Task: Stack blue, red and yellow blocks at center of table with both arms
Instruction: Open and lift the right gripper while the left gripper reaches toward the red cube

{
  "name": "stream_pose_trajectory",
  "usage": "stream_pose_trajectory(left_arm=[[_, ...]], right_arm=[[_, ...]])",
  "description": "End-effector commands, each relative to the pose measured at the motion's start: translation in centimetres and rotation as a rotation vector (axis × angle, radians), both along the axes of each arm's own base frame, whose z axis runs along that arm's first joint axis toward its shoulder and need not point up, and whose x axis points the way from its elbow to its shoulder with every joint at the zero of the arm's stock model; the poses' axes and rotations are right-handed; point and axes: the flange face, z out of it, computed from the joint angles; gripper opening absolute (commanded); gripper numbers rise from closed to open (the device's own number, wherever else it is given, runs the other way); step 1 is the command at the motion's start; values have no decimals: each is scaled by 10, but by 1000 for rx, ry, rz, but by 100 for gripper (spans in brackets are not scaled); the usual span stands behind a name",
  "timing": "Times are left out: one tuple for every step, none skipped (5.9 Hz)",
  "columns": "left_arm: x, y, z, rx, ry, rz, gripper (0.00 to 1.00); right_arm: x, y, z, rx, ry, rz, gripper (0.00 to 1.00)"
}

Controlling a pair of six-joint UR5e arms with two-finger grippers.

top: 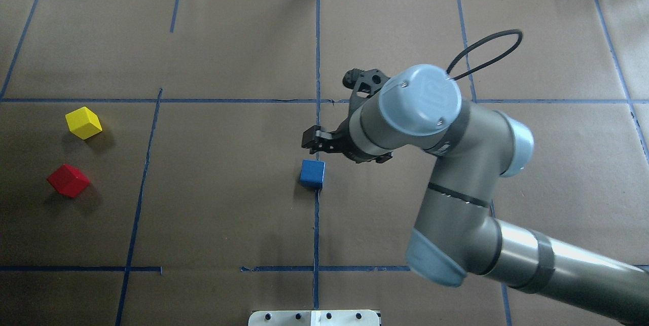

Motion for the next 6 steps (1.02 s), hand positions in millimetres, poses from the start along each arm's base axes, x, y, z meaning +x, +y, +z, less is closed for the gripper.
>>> stream_pose_trajectory(left_arm=[[79, -7, -6, 214, -29, 95, 100], [117, -12, -9, 275, -21, 157, 100], [148, -14, -22, 307, -12, 205, 100], [172, -9, -23, 337, -37, 242, 100], [199, -8, -31, 377, -56, 268, 100], [208, -4, -30, 384, -58, 292, 100]], right_arm=[[96, -14, 41, -94, -29, -11, 100], [133, -4, 70, -118, -4, 19, 100], [155, 3, 85, -97, 10, 2, 100], [154, 4, 86, -93, 11, -3, 100], [154, 4, 86, -94, 12, -3, 100], [153, 4, 87, -94, 14, -4, 100]])
